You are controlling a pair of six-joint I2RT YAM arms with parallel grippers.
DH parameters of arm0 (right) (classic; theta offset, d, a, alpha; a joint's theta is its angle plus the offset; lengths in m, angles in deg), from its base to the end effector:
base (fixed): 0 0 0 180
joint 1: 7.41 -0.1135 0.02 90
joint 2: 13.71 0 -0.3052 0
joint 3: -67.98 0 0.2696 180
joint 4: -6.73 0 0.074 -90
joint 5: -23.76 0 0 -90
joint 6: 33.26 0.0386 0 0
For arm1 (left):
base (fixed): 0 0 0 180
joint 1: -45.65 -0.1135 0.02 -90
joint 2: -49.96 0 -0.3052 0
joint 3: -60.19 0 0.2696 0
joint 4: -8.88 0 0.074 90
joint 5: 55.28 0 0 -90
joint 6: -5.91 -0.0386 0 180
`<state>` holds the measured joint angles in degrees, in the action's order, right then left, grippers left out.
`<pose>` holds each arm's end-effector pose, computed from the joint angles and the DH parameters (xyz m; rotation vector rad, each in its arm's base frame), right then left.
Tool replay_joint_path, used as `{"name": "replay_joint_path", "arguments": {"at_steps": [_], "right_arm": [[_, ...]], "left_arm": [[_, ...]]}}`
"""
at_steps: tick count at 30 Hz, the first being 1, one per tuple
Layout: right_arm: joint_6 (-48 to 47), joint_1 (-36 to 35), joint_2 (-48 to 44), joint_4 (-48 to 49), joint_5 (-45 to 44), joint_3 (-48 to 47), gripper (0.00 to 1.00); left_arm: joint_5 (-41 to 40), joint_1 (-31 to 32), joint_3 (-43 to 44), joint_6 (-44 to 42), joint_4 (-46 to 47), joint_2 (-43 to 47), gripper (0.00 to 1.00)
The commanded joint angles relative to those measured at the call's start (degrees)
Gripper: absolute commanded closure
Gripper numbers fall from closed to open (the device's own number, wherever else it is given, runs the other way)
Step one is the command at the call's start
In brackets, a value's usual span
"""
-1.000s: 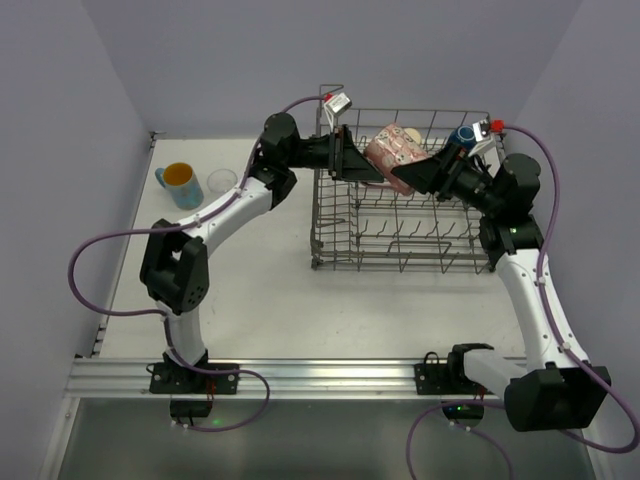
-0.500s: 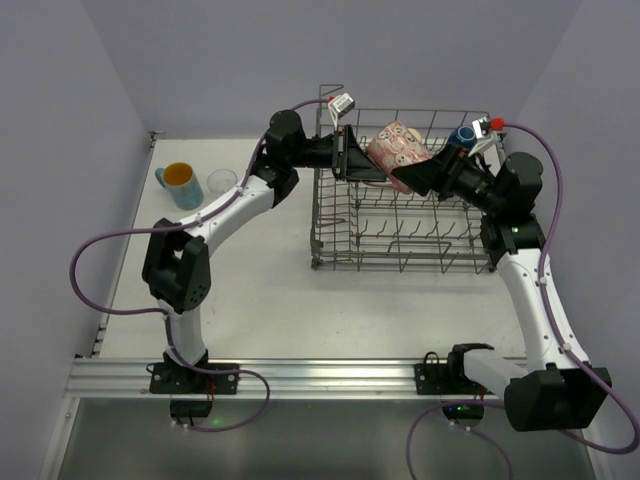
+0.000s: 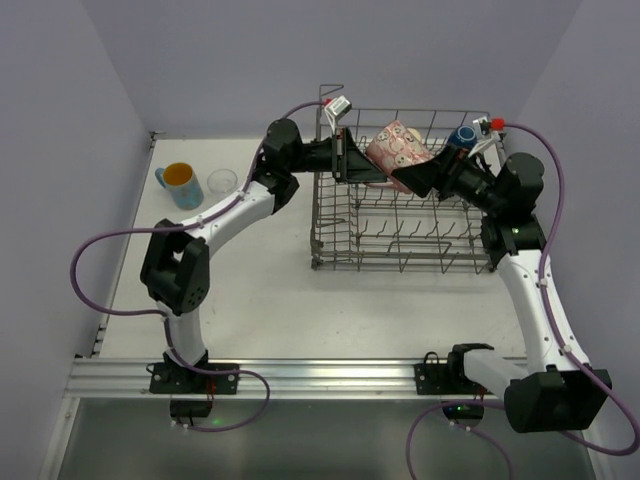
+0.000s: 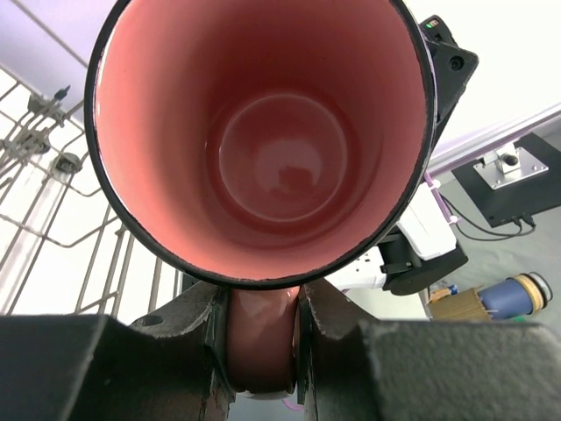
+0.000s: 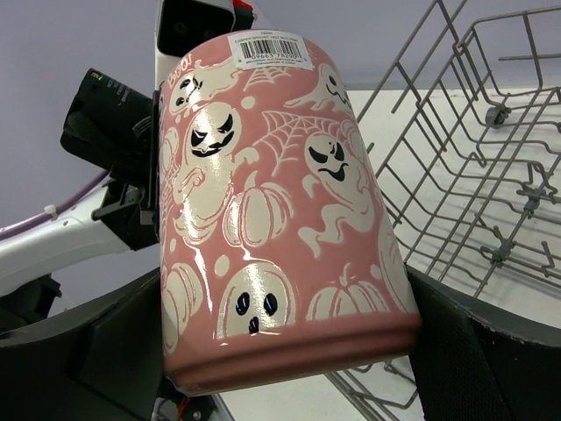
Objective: Unload the cups from the dish rack
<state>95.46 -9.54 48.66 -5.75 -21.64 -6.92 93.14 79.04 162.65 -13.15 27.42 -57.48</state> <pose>0.2419 0.0361 0.4425 -0.1189 1.6908 1.1503 0.3757 -0.2870 0.4034 0.5340 1.7913 -2.0513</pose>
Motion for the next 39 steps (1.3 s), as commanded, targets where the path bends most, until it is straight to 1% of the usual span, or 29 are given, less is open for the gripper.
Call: {"name": "replay_joint_path", "arguments": {"at_steps": [1,6,9,12,14,16,18,22,23,25,26,28,32,34,37,38,39], "right_arm": [[1.4,-0.5,-2.1,4.4,1.9,-0.9,0.01],[2.1,-0.4,-2.2,11.5,6.5,1.3,0.01],[2.2,-0.3,-2.7,15.9,10.5,3.0,0.01],[2.5,-0.3,-3.0,19.5,15.7,3.7,0.01],[2.6,-0.3,-3.1,20.6,18.7,3.9,0.01],[2.6,-0.3,-3.0,21.4,19.9,3.9,0.01],[2.2,-0.3,-3.0,21.6,21.0,4.0,0.01],[1.0,-0.3,-3.2,19.4,19.3,4.1,0.01],[-0.1,-0.3,-3.3,15.6,18.3,3.9,0.01],[-3.2,-0.3,-3.7,12.1,14.7,3.3,0.01],[-4.2,-0.3,-3.8,9.9,13.9,3.5,0.01],[-5.1,-0.3,-4.1,9.6,13.9,4.0,0.01],[-5.8,-0.3,-5.7,6.7,13.6,4.4,0.01],[-5.9,-0.4,-6.3,5.4,13.0,4.1,0.01],[-7.1,-0.4,-7.3,0.0,6.6,2.3,0.01],[-7.3,-0.4,-7.4,-3.2,5.6,1.1,0.01],[-7.8,-0.4,-7.4,-4.2,5.1,0.5,0.01]], "left_arm": [[-2.4,0.7,-0.6,0.9,15.3,3.4,1.0],[-0.4,0.5,-1.6,7.0,20.4,2.3,1.0],[0.6,-0.2,-2.7,13.8,29.5,1.5,1.0],[2.1,-1.0,-2.7,19.4,33.3,-0.2,1.0],[2.3,-1.6,-3.1,23.6,37.6,-1.6,1.0],[2.7,-1.8,-3.1,27.9,41.7,-3.4,1.0],[2.5,-1.8,-3.2,30.1,45.1,-4.3,1.0],[2.5,-2.1,-3.5,29.1,43.9,-4.4,1.0],[2.3,-2.3,-3.6,29.1,43.9,-4.3,1.0],[2.5,-2.8,-3.4,28.3,43.1,-3.9,1.0],[2.7,-3.2,-3.0,27.8,41.7,-3.7,1.0],[2.8,-3.6,-2.9,25.4,39.7,-3.0,1.0],[2.7,-4.1,-1.9,20.0,31.8,-2.2,1.0],[2.4,-4.3,-1.4,18.4,30.5,-2.0,1.0],[1.4,-4.4,-1.1,14.1,25.5,-1.3,1.0],[1.2,-4.4,-0.9,13.4,23.9,-1.1,1.0],[1.1,-4.3,-0.9,13.2,23.8,-1.0,1.0]]}}
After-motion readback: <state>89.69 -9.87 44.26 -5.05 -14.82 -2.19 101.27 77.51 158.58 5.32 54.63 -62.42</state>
